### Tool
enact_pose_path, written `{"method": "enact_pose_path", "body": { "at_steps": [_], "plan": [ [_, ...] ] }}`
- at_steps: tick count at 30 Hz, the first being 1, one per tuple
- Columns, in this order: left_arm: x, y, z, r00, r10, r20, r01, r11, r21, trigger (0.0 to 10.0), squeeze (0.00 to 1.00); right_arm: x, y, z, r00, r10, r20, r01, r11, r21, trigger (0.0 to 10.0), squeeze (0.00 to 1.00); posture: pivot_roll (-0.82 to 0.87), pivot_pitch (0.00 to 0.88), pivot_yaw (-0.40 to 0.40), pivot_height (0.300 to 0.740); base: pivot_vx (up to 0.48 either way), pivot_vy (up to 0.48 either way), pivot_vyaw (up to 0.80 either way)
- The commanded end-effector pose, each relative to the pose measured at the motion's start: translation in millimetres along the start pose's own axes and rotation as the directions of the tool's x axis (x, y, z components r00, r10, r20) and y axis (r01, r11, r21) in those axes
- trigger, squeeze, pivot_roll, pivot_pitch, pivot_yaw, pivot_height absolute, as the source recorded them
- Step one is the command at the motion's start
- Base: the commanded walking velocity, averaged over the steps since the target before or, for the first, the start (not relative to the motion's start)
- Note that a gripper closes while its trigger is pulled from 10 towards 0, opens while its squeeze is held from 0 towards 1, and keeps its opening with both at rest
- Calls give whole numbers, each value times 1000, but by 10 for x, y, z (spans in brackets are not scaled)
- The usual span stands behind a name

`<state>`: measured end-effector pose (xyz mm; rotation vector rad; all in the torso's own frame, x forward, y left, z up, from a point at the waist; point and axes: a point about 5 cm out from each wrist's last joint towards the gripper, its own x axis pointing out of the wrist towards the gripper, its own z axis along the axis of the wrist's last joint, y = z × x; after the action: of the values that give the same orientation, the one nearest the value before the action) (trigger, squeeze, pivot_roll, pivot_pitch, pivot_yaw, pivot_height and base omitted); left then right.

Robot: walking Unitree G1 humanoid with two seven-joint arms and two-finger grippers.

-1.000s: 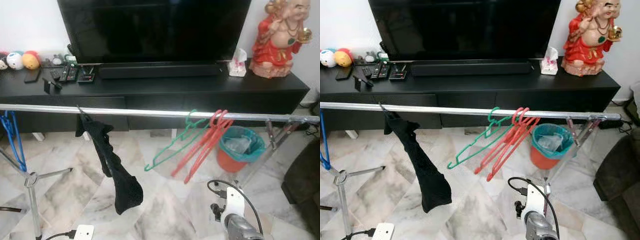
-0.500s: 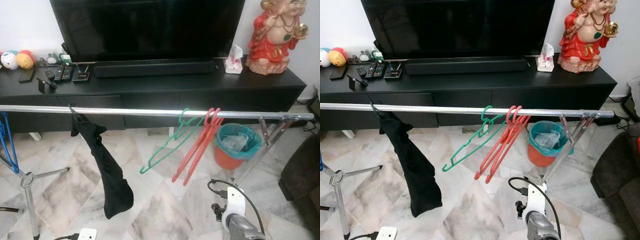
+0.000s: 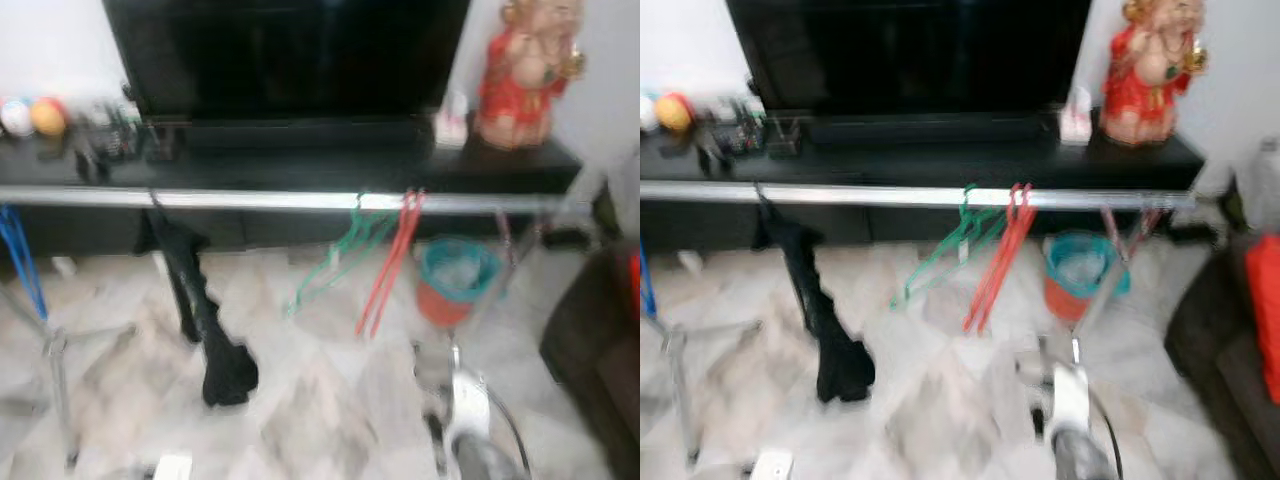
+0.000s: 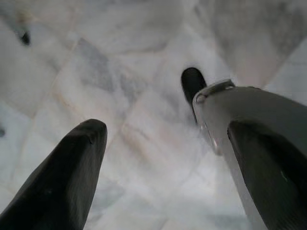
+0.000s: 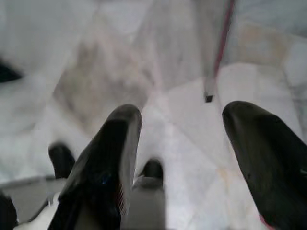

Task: Hang hanger

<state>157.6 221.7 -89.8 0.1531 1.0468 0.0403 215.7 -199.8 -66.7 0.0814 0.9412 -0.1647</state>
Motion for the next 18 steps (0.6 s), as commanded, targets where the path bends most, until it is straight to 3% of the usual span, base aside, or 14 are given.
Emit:
{"method": "enact_pose_path", "body": {
  "at_steps": [1,18],
  "plan": [
    [-26,-37,-184,998,-15,-62,15,1000,3,10000,0,7,36,99,999,9,31,-9,1000,-3,10000,0,7,0,4,740,-251,0,0],
    [-44,143,-194,997,14,-73,-10,999,52,10000,0,7,255,55,999,44,27,-45,999,15,10000,0,7,0,64,740,-248,0,0]
  ]
}}
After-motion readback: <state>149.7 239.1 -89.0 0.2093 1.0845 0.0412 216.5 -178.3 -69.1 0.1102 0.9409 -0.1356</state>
